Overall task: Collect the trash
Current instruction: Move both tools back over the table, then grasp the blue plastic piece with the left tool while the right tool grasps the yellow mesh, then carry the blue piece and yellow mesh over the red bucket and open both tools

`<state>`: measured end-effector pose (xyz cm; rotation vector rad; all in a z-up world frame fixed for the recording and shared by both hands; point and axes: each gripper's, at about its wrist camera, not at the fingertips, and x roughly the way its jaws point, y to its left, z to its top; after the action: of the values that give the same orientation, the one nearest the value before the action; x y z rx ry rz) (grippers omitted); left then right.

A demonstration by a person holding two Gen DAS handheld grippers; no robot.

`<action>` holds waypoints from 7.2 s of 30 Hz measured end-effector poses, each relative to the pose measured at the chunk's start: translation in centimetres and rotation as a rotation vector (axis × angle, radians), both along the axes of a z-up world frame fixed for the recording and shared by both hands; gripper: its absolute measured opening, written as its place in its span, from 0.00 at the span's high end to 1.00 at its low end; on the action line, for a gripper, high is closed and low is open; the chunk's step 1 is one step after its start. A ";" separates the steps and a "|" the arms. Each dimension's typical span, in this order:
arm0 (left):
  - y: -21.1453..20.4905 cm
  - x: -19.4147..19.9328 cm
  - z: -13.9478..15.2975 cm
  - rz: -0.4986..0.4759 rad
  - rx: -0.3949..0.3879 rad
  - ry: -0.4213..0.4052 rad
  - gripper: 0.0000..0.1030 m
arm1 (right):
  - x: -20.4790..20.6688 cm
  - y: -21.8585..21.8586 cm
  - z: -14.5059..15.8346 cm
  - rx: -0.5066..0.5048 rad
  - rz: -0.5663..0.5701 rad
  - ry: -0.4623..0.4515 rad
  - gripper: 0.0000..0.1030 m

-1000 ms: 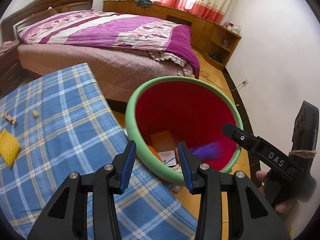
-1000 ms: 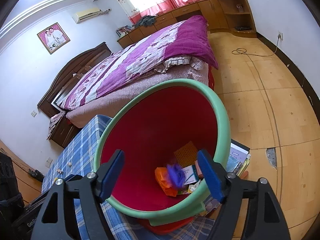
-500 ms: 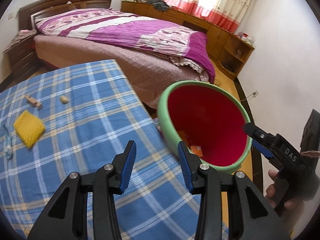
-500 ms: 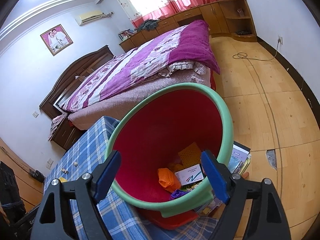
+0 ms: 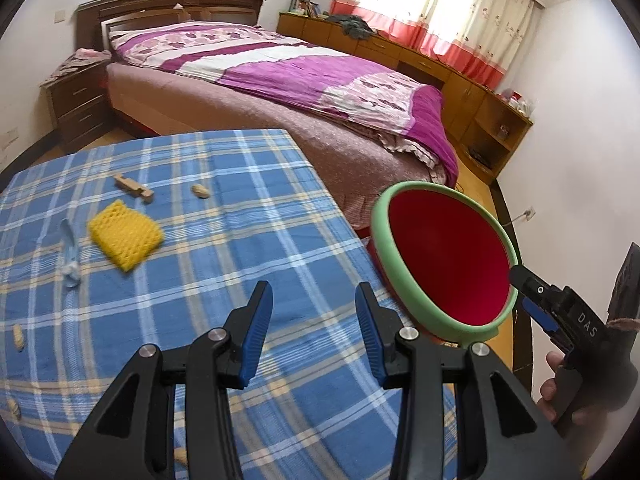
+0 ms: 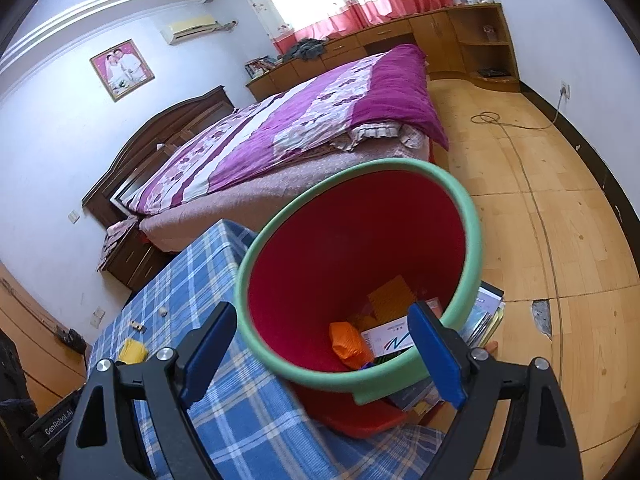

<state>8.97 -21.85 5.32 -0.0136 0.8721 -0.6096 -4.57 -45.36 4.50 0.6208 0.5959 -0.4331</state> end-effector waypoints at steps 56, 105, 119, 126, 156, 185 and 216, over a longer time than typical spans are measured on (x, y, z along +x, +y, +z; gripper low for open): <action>15.8 9.5 -5.5 0.387 0.089 0.053 0.58 | 10.5 12.3 -1.7 -0.048 0.281 0.102 0.12; 19.6 12.9 -5.9 0.440 0.085 -0.032 0.81 | 25.8 25.6 -6.4 -0.193 0.573 0.250 0.36; 19.2 12.6 -5.6 0.429 0.079 -0.046 0.81 | 25.3 27.9 -5.7 -0.211 0.685 0.215 0.86; 18.9 12.4 -5.6 0.419 0.068 -0.045 0.81 | 22.3 26.3 -3.0 -0.181 0.635 0.140 0.86; 3.5 4.4 1.8 0.028 -0.008 -0.047 0.81 | 4.1 5.4 5.2 -0.128 0.246 -0.092 0.86; -14.9 0.7 -0.4 -0.340 0.055 -0.028 0.82 | 0.1 -9.3 -0.8 -0.020 0.133 -0.019 0.86; -10.2 0.9 -0.7 -0.211 0.064 0.031 0.68 | 0.4 -7.3 -0.5 0.002 0.141 -0.009 0.55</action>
<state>9.87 -32.08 4.62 0.1291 0.9298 -0.7800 -4.17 -52.62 4.02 0.5785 0.6277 -0.2974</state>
